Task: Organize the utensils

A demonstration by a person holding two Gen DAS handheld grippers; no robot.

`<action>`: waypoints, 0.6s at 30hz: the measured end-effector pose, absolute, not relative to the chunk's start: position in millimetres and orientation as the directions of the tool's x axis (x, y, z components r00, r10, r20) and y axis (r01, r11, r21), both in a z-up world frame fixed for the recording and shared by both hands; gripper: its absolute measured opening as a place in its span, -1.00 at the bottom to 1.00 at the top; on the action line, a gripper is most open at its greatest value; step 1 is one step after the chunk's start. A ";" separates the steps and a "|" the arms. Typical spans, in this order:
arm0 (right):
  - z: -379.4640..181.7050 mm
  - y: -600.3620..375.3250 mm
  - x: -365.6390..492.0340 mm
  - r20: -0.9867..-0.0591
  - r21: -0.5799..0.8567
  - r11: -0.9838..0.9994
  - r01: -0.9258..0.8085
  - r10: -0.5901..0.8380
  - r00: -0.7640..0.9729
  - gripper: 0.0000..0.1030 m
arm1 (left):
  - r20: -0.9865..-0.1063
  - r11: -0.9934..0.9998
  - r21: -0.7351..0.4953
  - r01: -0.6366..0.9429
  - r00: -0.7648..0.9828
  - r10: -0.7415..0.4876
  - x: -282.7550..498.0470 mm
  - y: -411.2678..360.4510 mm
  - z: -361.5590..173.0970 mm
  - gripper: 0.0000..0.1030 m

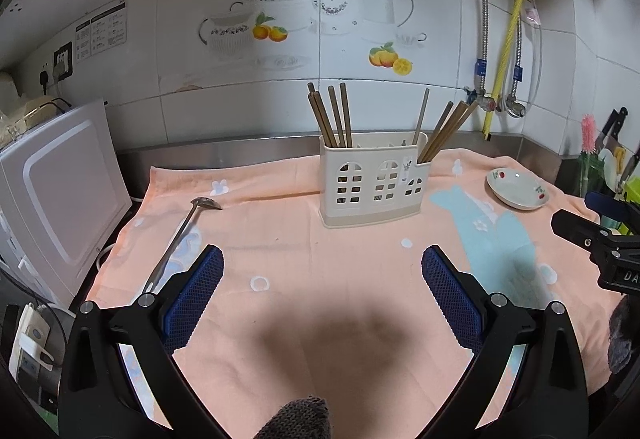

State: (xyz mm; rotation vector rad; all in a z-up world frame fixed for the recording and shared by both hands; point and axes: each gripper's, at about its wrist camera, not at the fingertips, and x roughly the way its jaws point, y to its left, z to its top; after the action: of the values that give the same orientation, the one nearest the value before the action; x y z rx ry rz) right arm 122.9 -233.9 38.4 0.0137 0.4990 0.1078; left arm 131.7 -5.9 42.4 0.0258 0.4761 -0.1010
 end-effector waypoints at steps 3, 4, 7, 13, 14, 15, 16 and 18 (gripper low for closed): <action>38.4 -235.4 123.0 -0.477 0.043 0.994 -0.100 0.108 0.872 0.87 | -0.456 0.994 0.003 0.109 0.885 -0.095 130.2 -7.8 43.0 0.90; 38.3 -235.2 123.5 -0.479 0.043 0.994 -0.100 0.108 0.871 0.87 | -0.455 0.994 0.005 0.112 0.885 -0.098 129.7 -8.6 42.9 0.90; 37.1 -236.8 123.1 -0.483 0.043 0.995 -0.095 0.104 0.870 0.87 | -0.457 0.993 0.011 0.117 0.884 -0.099 129.3 -10.9 42.1 0.90; 37.3 -238.1 122.1 -0.481 0.046 0.995 -0.093 0.103 0.871 0.87 | -0.461 0.993 0.010 0.118 0.882 -0.100 129.2 -11.7 41.0 0.90; 37.4 -238.2 122.1 -0.481 0.045 0.995 -0.092 0.103 0.871 0.87 | -0.462 0.993 0.011 0.118 0.881 -0.100 129.1 -11.8 40.8 0.90; 37.3 -238.0 121.9 -0.481 0.046 0.994 -0.095 0.106 0.870 0.87 | -0.462 0.993 0.012 0.119 0.881 -0.100 128.9 -12.0 40.8 0.90; 37.2 -237.2 121.9 -0.481 0.045 0.994 -0.096 0.106 0.870 0.87 | -0.462 0.993 0.013 0.119 0.881 -0.100 128.7 -12.4 40.8 0.90; 36.9 -236.1 121.8 -0.482 0.043 0.994 -0.098 0.107 0.870 0.87 | -0.463 0.993 0.012 0.122 0.880 -0.102 128.6 -12.7 40.2 0.90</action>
State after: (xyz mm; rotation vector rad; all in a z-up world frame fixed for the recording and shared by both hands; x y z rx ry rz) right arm 121.8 -236.1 36.9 0.0174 0.5048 0.1073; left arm 128.6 -12.7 40.2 0.0414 0.4804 -0.1165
